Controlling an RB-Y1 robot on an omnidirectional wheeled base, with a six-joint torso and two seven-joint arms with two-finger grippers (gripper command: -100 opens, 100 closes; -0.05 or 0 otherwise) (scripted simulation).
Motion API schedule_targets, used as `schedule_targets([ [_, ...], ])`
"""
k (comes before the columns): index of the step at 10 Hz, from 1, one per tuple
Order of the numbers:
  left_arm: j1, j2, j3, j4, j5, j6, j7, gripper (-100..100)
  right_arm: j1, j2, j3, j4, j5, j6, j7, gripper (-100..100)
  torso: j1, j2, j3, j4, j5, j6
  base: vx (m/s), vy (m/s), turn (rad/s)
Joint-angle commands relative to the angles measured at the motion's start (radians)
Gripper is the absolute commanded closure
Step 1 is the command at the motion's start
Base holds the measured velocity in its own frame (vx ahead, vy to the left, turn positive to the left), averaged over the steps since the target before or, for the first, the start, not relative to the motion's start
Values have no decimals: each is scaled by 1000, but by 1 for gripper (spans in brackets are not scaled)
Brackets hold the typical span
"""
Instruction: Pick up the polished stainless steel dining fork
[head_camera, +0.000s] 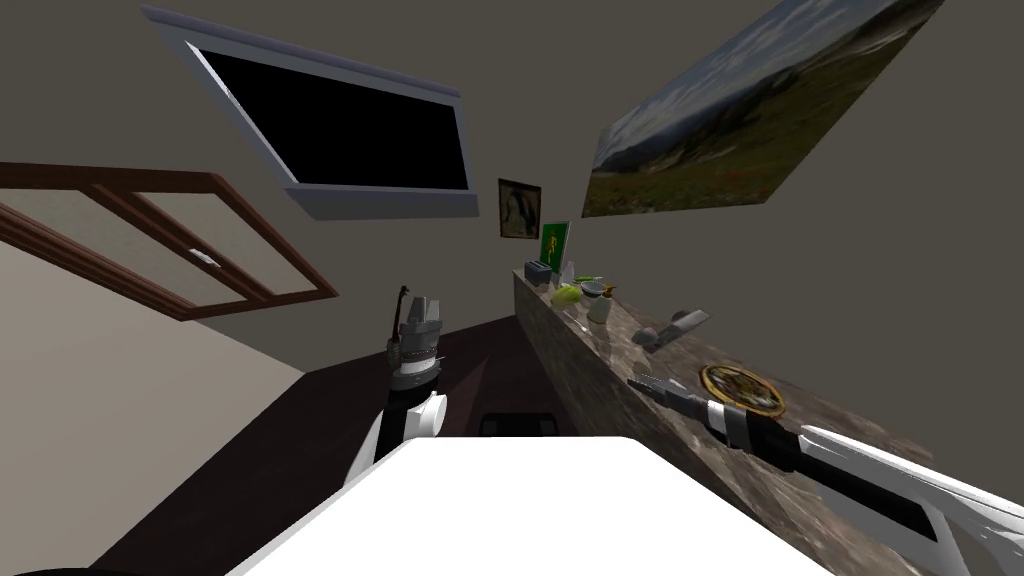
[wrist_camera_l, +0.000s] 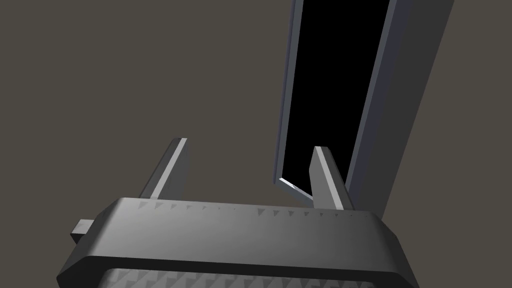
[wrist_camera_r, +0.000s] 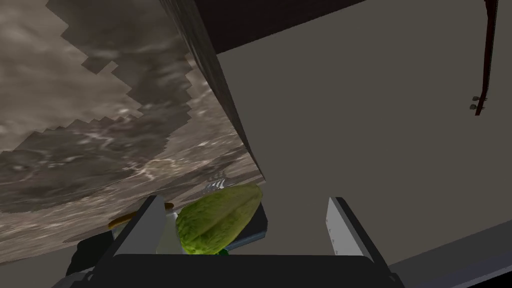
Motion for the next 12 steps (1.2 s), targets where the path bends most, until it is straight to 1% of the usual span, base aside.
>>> schedule_targets([
  [1,0,0,0,0,0,0,0,0,14,-42,-1,20,7,-10,2,-100,0,0,0,0,0,0,61,13,40],
  [2,0,0,0,0,0,0,0,0,15,-75,14,64,28,-20,-2,-100,-1,1,0,0,0,1,69,12,62],
  [3,0,0,0,0,0,0,0,0,15,-92,14,64,28,-20,-2,-100,-1,0,0,0,0,0,53,13,51],
  [4,0,0,0,0,0,0,0,0,17,-129,30,96,50,-29,-5,-100,-1,1,1,0,0,0,59,18,92],
  [5,0,0,0,0,0,0,0,0,17,-140,30,107,50,-29,-5,-100,0,1,0,0,0,0,49,9,47],
  [6,0,0,0,0,0,0,0,0,19,-177,46,147,72,-38,-9,-100,-1,1,1,0,0,1,50,3,83],
  [7,0,0,0,0,0,0,0,0,19,-184,46,147,72,-38,-9,-100,-1,1,1,0,0,0,44,4,43],
  [8,0,0,0,0,0,0,0,0,22,-224,63,185,94,-45,-13,-100,-1,2,1,0,0,1,63,15,78],
  [9,0,0,0,0,0,0,0,0,22,-224,63,185,94,-45,-13,-100,-1,1,1,0,0,0,49,11,34],
  [12,0,0,0,0,0,0,0,0,39,-317,121,282,156,-65,-24,-100,-1,1,0,0,0,0,64,4,83],
])
